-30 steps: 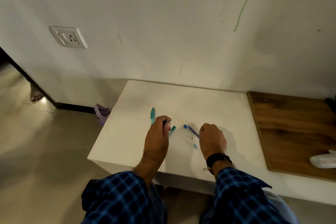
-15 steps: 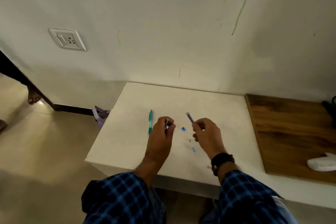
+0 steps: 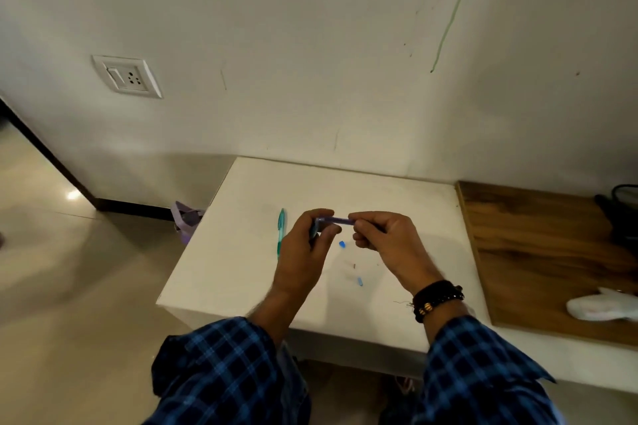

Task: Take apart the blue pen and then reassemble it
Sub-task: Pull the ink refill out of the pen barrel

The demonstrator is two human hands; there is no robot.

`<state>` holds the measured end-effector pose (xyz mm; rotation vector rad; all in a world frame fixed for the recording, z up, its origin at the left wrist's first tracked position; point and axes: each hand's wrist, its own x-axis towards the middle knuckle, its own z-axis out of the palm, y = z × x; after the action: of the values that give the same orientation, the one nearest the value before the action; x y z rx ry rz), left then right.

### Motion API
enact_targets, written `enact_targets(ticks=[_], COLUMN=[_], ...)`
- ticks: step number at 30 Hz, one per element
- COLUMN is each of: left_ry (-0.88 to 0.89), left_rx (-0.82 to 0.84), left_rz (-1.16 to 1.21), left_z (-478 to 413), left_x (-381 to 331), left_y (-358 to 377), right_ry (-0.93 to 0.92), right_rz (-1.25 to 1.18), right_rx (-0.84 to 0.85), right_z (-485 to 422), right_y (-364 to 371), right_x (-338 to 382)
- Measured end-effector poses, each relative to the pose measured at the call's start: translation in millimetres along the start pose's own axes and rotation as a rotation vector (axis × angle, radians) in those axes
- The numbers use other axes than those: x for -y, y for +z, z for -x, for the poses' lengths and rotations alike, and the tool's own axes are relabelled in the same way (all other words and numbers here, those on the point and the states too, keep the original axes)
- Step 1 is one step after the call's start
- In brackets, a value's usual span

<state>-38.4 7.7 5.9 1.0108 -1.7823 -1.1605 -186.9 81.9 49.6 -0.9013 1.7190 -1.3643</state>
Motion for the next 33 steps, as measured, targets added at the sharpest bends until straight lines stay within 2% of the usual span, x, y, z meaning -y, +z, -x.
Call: enact_targets(ticks=[3, 10, 17, 23, 33], left_ry=[-0.003, -0.029, -0.117, -0.099, -0.079], left_rx=[-0.024, -0.03, -0.078, -0.084, -0.096], left_rz=[0.008, 0.026, 0.09, 0.179, 0.241], left_z=[-2, -2, -4, -3, -1], left_x=[-3, -8, -12, -14, -17], left_y=[-2, -2, -4, -7, -8], right_ry=[-0.003, 0.108, 0.219, 0.343, 0.34], right_rz=[0.027, -0.232, -0.332, -0.256, -0.221], right_rx=[0.008, -0.01, -0.022, 0.045, 0.082], right_z=[0, -2, -4, 0, 1], right_y=[-3, -4, -4, 1, 5], right_x=[2, 3, 0, -4, -5])
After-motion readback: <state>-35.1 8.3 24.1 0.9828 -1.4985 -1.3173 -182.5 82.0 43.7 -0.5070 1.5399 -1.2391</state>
